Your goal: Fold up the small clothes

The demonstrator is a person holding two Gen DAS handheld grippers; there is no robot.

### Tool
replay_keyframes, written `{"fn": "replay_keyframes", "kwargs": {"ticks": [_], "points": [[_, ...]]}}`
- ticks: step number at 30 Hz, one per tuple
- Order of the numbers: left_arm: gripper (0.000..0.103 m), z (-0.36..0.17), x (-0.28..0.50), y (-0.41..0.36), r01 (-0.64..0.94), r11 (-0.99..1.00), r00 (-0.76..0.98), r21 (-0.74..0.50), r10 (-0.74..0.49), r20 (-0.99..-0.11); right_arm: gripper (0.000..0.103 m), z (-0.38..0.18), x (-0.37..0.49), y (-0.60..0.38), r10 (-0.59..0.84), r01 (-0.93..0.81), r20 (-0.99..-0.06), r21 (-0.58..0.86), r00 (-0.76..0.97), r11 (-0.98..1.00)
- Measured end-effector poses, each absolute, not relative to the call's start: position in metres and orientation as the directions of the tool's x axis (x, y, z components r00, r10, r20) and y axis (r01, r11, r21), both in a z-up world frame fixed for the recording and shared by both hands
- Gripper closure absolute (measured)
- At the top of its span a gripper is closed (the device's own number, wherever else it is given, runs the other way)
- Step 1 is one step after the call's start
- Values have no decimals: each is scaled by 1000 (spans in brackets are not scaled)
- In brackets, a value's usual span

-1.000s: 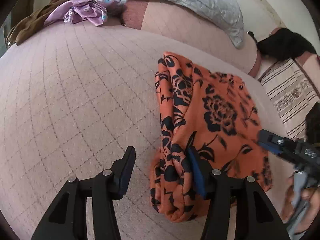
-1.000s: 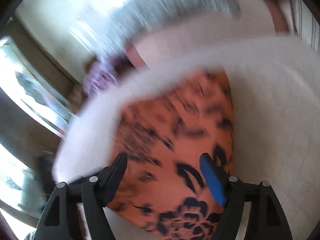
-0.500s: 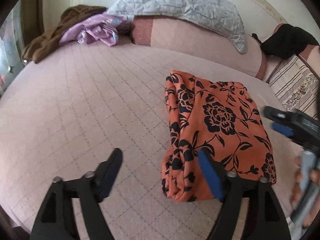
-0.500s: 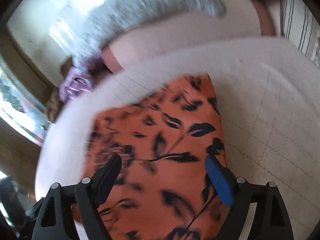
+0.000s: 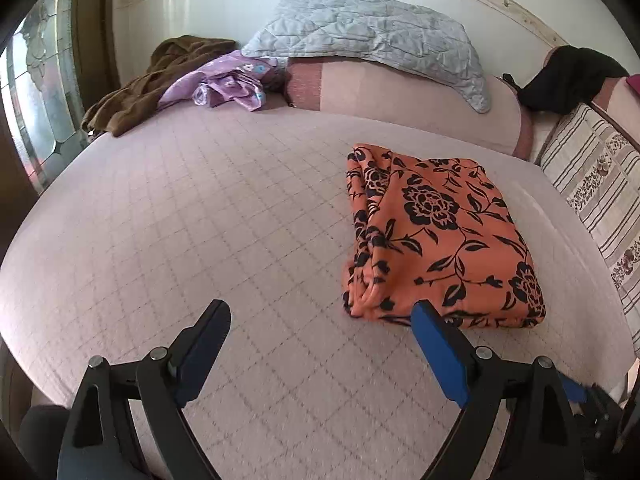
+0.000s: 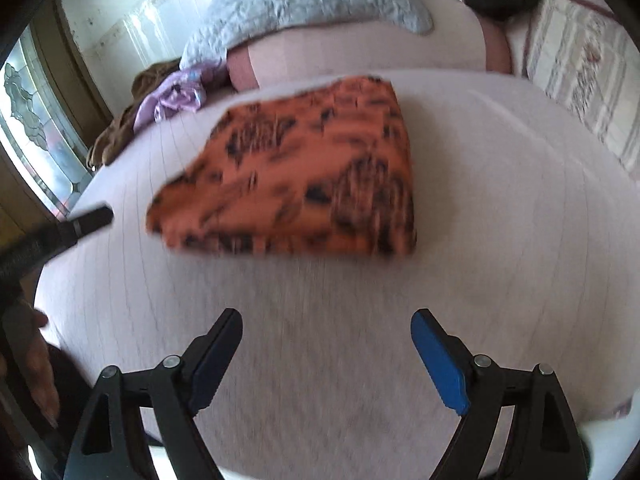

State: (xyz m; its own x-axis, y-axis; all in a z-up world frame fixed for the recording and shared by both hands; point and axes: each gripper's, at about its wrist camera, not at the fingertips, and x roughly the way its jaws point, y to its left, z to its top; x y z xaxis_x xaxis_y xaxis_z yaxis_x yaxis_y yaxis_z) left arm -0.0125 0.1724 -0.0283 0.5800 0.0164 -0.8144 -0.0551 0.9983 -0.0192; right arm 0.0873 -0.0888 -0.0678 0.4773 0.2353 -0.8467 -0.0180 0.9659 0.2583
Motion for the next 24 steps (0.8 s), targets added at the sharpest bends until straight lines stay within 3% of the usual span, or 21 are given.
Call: {"fn": "replay_keyframes", "kwargs": {"ticks": [6,9,24], "points": [[11,-16,-26,163,-36,998,603,43,56,-796,13,-47,70,-80,187,-44,-822,194,537,980],[11,-10,-32,160,-36,998,619,44,57,-783,0,-27,70,-75,138,-62,-797,126,588,990],[11,3,-38,156,-44,998,627,45,63,-776,0,-5,75,-80,108,-32,-777,112,620,993]]}}
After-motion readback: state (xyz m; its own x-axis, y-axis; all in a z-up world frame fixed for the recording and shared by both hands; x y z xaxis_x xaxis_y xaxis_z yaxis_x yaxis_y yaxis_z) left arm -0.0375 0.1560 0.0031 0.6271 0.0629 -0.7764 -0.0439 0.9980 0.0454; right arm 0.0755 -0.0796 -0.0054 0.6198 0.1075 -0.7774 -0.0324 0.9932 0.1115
